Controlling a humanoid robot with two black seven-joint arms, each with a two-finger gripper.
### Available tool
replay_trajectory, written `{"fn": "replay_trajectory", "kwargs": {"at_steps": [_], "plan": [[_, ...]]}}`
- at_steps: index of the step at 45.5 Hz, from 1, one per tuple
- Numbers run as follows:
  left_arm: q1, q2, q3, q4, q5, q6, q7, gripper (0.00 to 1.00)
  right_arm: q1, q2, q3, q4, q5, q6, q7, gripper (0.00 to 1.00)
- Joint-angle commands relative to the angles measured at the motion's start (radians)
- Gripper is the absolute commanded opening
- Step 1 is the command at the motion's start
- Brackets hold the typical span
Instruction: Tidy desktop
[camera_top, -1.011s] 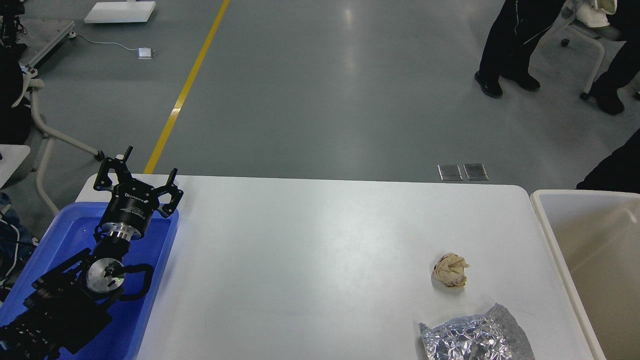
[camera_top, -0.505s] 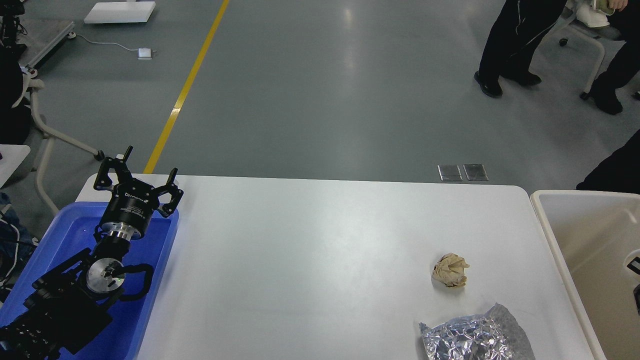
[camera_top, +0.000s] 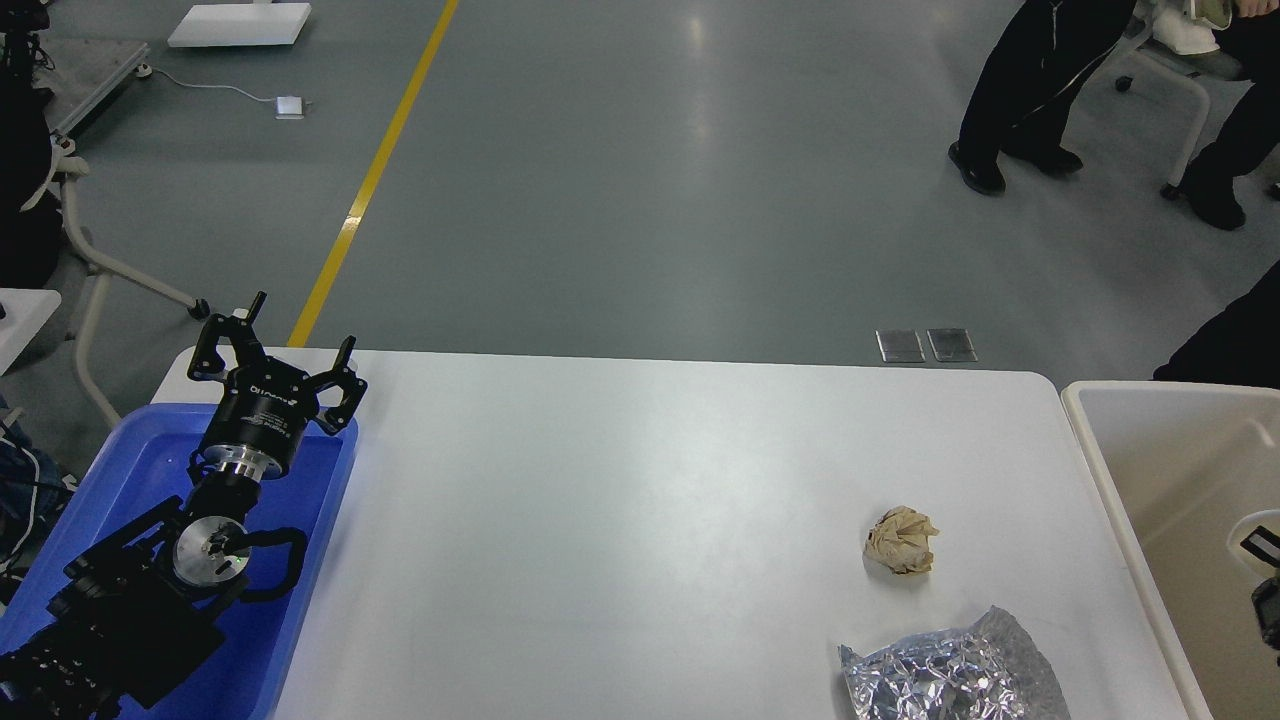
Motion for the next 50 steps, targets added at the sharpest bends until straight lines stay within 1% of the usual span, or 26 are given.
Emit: {"fn": "replay_trajectory", "kwargs": {"at_steps": [1, 4, 7, 14, 19, 22, 28, 38, 40, 50], "plan": [[0.0, 0.0, 0.0, 0.0, 0.0, 0.0, 0.0, 1.0, 0.0, 0.002, -0.011, 0.007, 0.002, -0.091, 0.004, 0.76], [0.0, 0.0, 0.0, 0.0, 0.0, 0.0, 0.0, 1.0, 0.005, 0.003, -0.009, 0.007, 0.002, -0.112, 0.004, 0.9], [0.0, 0.0, 0.0, 0.0, 0.0, 0.0, 0.0, 1.0, 0.009, 0.008, -0.009, 0.007, 0.002, -0.125, 0.004, 0.97], [0.0, 0.0, 0.0, 0.0, 0.0, 0.0, 0.0, 1.0, 0.049, 0.008, 0.011, 0.024, 0.004, -0.109, 0.004, 0.99], [0.0, 0.0, 0.0, 0.0, 0.0, 0.0, 0.0, 1.0, 0.109, -0.015, 0.046, 0.089, 0.008, -0.108, 0.004, 0.99], [0.0, 0.0, 0.0, 0.0, 0.0, 0.0, 0.0, 1.0, 0.138, -0.053, 0.101, 0.139, 0.008, -0.108, 0.004, 0.99], [0.0, 0.0, 0.0, 0.0, 0.0, 0.0, 0.0, 1.0, 0.215, -0.139, 0.265, 0.262, 0.008, -0.114, 0.01, 0.99], [0.002, 0.0, 0.0, 0.0, 0.0, 0.0, 0.0, 1.0, 0.259, -0.179, 0.681, 0.405, 0.008, -0.116, 0.01, 0.99], [0.0, 0.0, 0.0, 0.0, 0.0, 0.0, 0.0, 1.0, 0.261, -0.198, 0.748, 0.454, 0.008, -0.116, 0.01, 1.0], [0.0, 0.0, 0.0, 0.0, 0.0, 0.0, 0.0, 1.0, 0.261, -0.257, 0.954, 0.708, 0.008, -0.114, 0.01, 1.0]]}}
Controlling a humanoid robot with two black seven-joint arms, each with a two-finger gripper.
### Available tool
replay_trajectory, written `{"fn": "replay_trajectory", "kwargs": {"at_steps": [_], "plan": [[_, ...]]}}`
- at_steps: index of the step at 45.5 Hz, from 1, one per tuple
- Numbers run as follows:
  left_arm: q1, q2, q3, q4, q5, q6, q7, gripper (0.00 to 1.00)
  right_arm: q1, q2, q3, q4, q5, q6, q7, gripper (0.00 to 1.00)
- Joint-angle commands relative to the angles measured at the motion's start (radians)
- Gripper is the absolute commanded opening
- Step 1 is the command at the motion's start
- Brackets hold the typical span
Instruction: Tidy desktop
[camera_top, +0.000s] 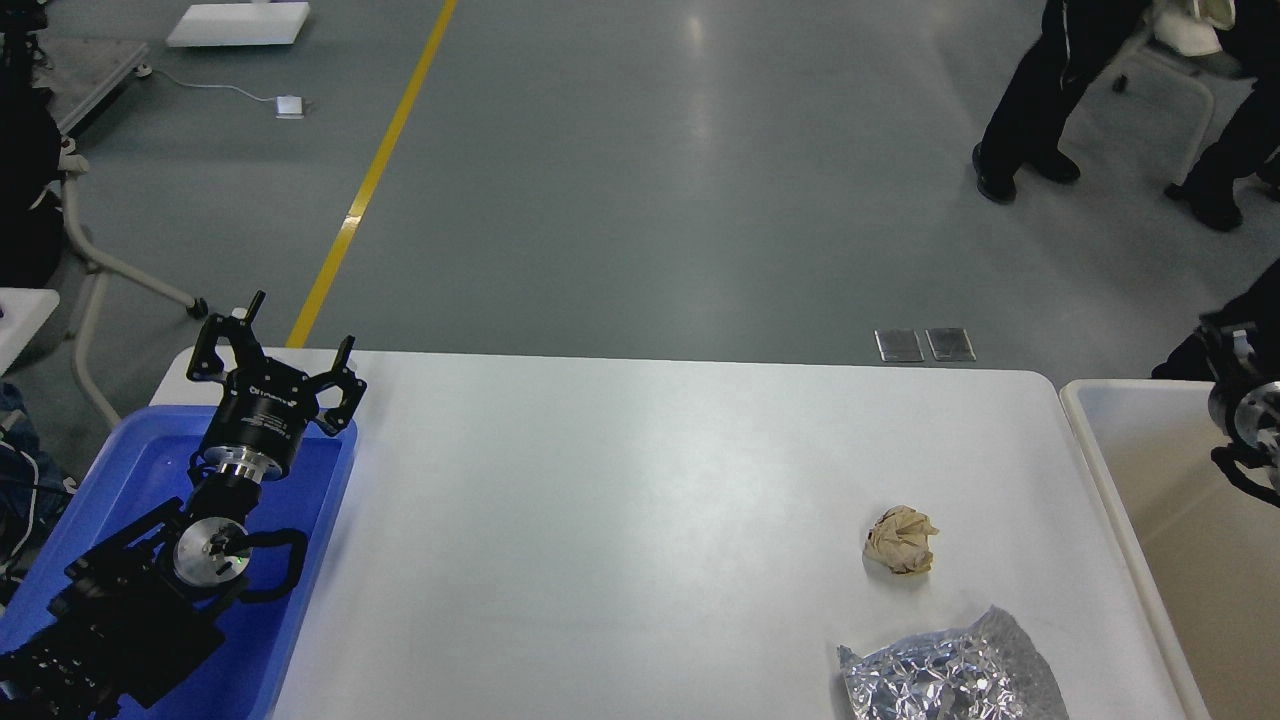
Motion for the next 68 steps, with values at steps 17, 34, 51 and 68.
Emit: {"fn": "replay_trajectory", "kwargs": {"at_steps": [17, 34, 51, 68], "plan": [[0.0, 0.0, 0.0, 0.0, 0.0, 0.0, 0.0, 1.0, 0.004, -0.062, 0.535, 0.453, 0.0, 0.004, 0.198, 1.0], [0.0, 0.0, 0.0, 0.0, 0.0, 0.0, 0.0, 1.0, -0.199, 0.068, 0.719, 0.539, 0.0, 0.016, 0.272, 1.0], [0.0, 0.0, 0.0, 0.0, 0.0, 0.0, 0.0, 1.0, -0.388, 0.199, 0.839, 0.524, -0.001, 0.139, 0.289, 1.0], [0.0, 0.0, 0.0, 0.0, 0.0, 0.0, 0.0, 1.0, -0.409, 0.205, 0.833, 0.508, -0.001, 0.136, 0.289, 1.0]]}}
